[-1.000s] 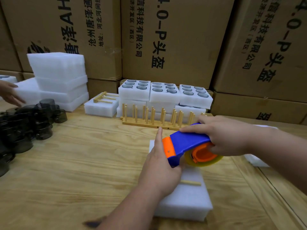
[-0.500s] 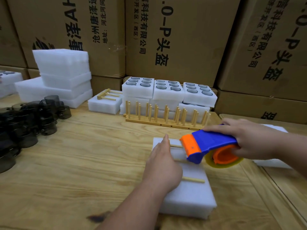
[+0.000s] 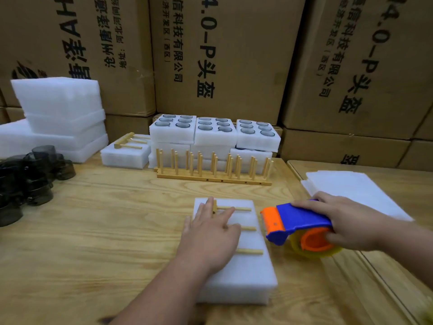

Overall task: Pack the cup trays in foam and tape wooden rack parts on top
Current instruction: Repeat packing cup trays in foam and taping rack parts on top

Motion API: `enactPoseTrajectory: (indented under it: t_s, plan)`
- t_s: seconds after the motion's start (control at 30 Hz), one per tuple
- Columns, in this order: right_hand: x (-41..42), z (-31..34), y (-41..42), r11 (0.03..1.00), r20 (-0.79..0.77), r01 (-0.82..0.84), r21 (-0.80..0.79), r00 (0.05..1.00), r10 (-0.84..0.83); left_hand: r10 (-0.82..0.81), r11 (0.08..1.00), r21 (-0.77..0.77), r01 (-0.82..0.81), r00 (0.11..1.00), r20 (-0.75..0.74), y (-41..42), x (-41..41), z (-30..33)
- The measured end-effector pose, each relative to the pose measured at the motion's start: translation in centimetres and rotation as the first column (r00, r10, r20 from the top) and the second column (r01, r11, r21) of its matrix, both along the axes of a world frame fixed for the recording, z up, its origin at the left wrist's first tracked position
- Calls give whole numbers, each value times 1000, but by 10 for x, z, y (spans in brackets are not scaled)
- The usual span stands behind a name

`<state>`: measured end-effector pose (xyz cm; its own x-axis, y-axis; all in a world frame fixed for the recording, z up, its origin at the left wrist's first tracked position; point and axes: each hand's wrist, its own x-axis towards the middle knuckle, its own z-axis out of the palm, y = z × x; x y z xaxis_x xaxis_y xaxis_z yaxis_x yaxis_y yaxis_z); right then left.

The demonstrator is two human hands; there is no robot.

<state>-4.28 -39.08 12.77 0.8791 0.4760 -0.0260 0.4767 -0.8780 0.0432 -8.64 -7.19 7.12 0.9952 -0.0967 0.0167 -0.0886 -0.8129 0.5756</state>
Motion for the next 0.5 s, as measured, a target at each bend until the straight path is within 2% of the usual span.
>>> enactPoseTrajectory:
  t_s: [0.13, 0.2, 0.27, 0.4, 0.5]
  plan:
    - [-5, -16, -3, 997, 3, 3, 75, 1000, -3, -21, 984, 179, 26, 999, -29, 2, 2, 2]
    - [-6, -20, -6, 994, 16, 9, 113, 1000, -11, -39, 944, 325, 49, 999, -36, 0, 4, 6]
    - [-7, -23, -9, 989, 24, 15, 146, 1000, -19, -118, 901, 422, 99, 993, 19, -9, 7, 12]
    - [-8, -29, -14, 987, 50, 9, 162, 999, -18, -271, 881, 414, 229, 962, 45, -38, 17, 19]
    - [-6, -29, -16, 989, 66, 5, 148, 998, -15, -292, 825, 512, 241, 956, 20, -49, 21, 11]
